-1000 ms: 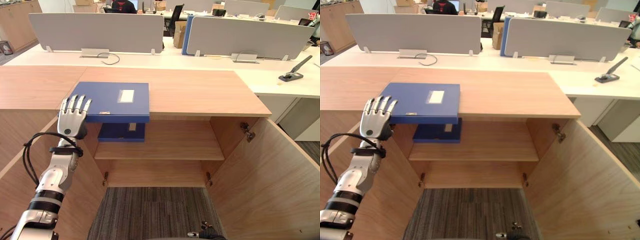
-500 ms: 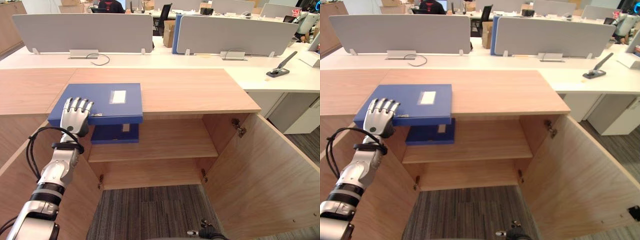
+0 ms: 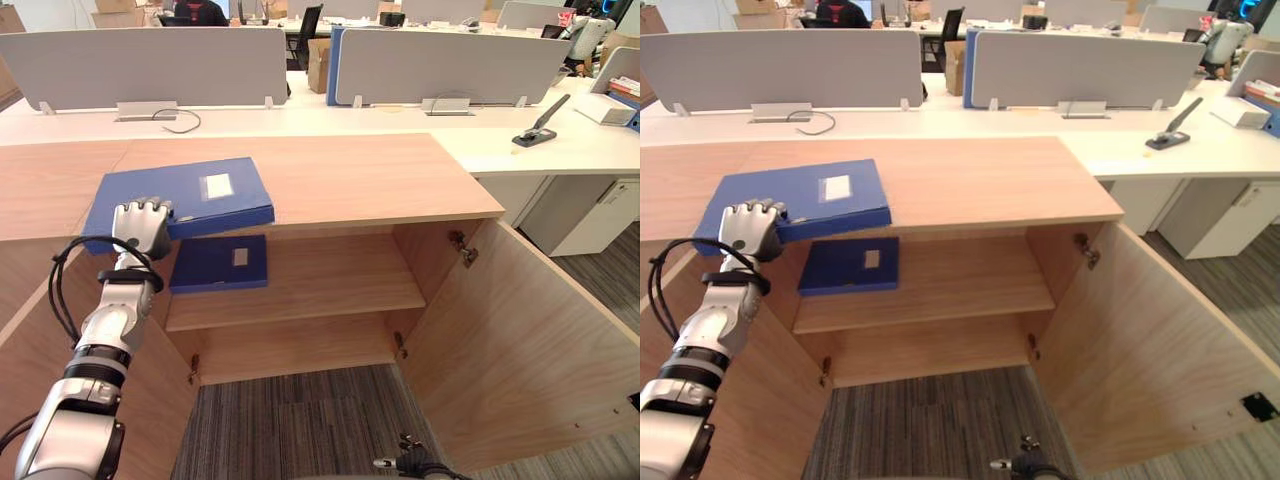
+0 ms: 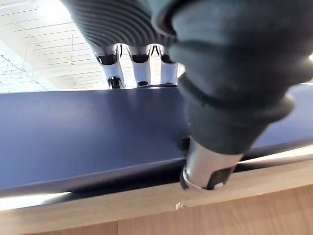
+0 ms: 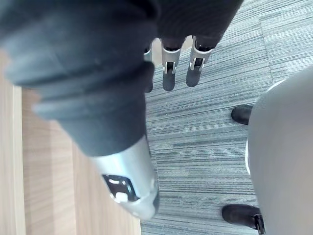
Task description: Walk over to the cabinet, pick up the folder, carry it to the office cabinet, place the folder inside the office cabinet, then close the office cabinet door
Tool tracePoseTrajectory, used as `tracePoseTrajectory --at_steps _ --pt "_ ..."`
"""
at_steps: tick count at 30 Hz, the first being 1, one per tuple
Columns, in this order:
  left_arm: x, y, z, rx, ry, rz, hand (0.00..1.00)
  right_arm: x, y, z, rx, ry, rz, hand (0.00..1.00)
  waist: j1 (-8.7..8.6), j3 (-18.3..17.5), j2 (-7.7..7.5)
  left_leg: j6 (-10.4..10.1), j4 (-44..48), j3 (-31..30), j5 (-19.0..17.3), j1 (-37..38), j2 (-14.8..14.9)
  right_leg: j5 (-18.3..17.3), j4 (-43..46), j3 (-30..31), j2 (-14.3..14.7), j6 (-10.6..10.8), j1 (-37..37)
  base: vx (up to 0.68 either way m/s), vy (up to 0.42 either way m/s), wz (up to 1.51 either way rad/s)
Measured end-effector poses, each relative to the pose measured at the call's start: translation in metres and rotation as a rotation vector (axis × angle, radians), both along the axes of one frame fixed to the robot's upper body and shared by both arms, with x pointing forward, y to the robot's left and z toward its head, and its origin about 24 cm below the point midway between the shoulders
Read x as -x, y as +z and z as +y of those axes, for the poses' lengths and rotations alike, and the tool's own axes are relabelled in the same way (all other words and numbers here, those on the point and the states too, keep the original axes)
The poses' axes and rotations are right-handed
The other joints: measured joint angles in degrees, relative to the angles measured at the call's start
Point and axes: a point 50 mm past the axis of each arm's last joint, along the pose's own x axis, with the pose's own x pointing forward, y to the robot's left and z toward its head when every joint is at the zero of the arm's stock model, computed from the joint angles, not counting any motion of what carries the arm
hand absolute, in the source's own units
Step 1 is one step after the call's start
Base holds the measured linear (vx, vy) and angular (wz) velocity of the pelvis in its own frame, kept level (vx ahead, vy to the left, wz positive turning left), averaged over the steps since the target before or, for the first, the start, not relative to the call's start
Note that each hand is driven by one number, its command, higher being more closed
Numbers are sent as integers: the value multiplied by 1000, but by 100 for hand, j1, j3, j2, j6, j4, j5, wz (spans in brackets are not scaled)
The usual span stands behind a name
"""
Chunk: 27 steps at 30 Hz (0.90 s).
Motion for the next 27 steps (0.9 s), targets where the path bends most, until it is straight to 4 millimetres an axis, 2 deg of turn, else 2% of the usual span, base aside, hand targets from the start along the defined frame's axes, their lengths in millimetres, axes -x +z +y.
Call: tracePoseTrajectory --at_steps 5,9,10,12,14,15,17,19,23,25,27 --pt "-3 0 2 14 28 -2 100 0 0 -2 6 0 1 0 2 -9 4 0 -1 -6 0 1 -2 7 -28 8 -2 2 -3 -6 4 -1" --pt "4 6 -19 119 -18 -96 100 1 0 -3 8 1 4 0 44 -12 1 1 -1 -121 1 -2 -12 6 -20 -1 -11 1 -3 0 0 0" --pt "16 11 -38 203 -84 -171 100 1 0 -3 7 3 5 0 68 -11 2 2 -1 -234 1 -5 -18 7 -4 -5 -17 1 -5 0 0 0" --pt "32 15 -61 311 -170 -253 100 2 0 -3 7 5 8 0 112 -11 1 2 -2 -263 1 -6 -21 6 0 -6 -21 1 -7 0 0 0" --pt "62 18 -95 504 -305 -359 100 3 -1 1 6 29 14 0 150 -24 22 0 -2 -259 0 -16 -13 -11 74 6 -29 22 -45 0 0 0" --pt "71 19 -104 564 -336 -384 100 4 -1 2 2 28 15 0 150 -27 28 -1 -2 -261 -1 -19 -12 -26 118 7 -34 37 -64 0 0 0" --pt "103 26 -132 783 -472 -456 100 6 -2 4 0 36 23 0 173 -127 59 -13 -4 -262 -17 -111 -1 -64 212 28 -39 44 -208 -18 5 -1" --pt "119 30 -142 895 -546 -483 100 9 -2 3 0 31 29 0 198 -151 86 -17 -4 -254 -19 -106 5 -69 242 52 -39 51 -224 -33 10 -4" --pt "130 27 -141 993 -551 -481 100 11 -3 3 3 32 33 0 205 -197 112 -44 -24 -265 -36 -101 29 -113 308 53 -26 60 -240 -31 0 0" --pt "136 23 -134 1029 -514 -475 100 12 -3 3 5 47 35 0 203 -203 116 -45 -25 -270 -35 -108 47 -113 308 52 -9 60 -243 0 0 0" --pt "140 26 -132 1064 -518 -494 100 13 -3 1 11 57 37 0 235 -215 106 -19 -4 -294 -15 -122 50 -111 306 38 -3 63 -239 3 -8 4"
